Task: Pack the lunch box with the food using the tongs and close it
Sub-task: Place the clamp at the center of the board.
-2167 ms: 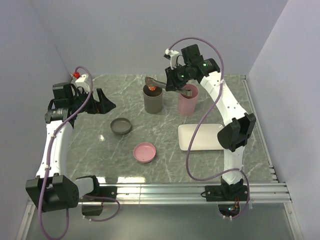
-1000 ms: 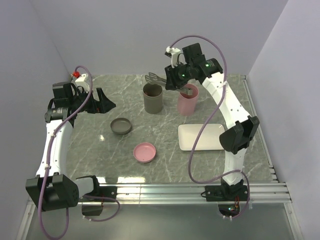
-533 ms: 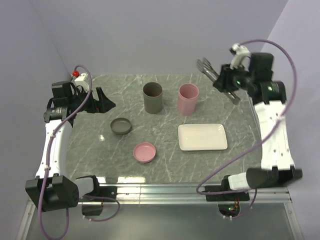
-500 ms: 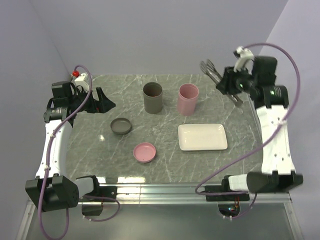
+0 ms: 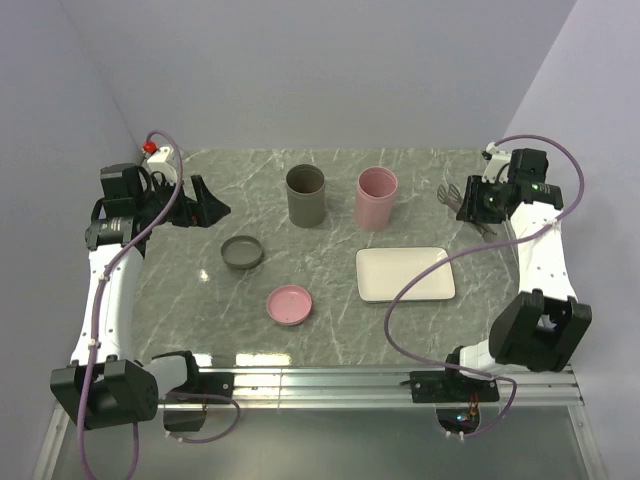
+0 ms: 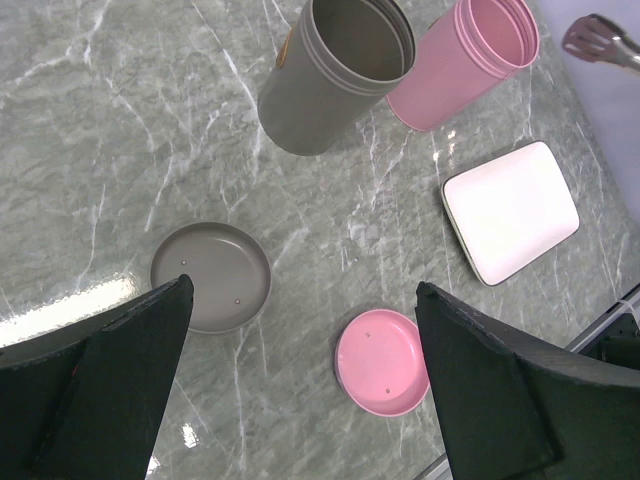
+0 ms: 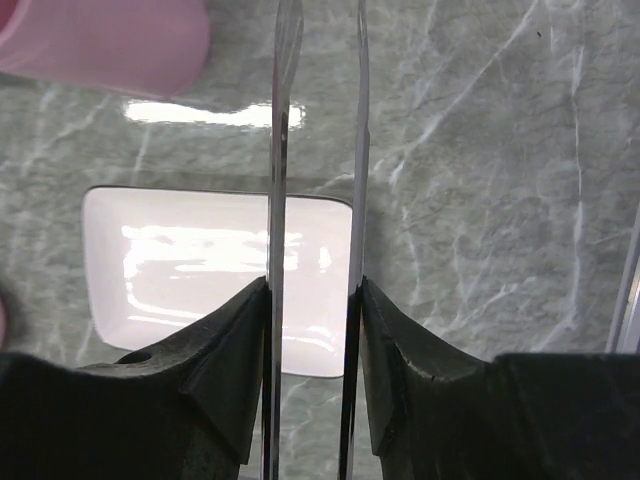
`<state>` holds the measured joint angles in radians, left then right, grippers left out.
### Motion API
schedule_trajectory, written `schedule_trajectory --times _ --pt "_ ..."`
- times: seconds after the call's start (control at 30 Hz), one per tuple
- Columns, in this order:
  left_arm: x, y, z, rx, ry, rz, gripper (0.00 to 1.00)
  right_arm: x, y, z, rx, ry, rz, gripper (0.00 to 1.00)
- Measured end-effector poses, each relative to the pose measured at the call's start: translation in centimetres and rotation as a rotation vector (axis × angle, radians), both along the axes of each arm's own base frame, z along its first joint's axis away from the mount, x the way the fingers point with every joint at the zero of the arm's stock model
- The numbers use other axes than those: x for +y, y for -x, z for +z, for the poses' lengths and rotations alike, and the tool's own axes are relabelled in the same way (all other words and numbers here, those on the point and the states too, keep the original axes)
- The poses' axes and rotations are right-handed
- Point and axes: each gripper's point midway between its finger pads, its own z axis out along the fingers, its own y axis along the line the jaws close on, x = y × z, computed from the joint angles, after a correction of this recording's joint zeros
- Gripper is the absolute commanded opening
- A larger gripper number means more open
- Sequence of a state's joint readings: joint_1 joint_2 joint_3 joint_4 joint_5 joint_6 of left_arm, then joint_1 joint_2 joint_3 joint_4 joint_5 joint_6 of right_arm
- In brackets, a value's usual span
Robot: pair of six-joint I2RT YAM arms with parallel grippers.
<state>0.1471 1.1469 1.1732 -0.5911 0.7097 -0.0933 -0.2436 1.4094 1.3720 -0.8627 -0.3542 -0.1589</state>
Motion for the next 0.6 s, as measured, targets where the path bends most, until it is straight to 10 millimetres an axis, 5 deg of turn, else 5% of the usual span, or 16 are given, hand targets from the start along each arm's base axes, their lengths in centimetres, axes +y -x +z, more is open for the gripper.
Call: schedule_trajectory --times 0.33,0.6 --pt "0.0 0.3 0.5 -0.021 -0.005 -0.001 0.99 -3.1 -4.1 -6.5 0.114 0.028 0.039 0.47" --pt "0.0 0.3 0.5 -0.022 -0.005 -0.001 0.99 -3.9 -4.9 -11.1 0.205 0.044 0.073 0.49"
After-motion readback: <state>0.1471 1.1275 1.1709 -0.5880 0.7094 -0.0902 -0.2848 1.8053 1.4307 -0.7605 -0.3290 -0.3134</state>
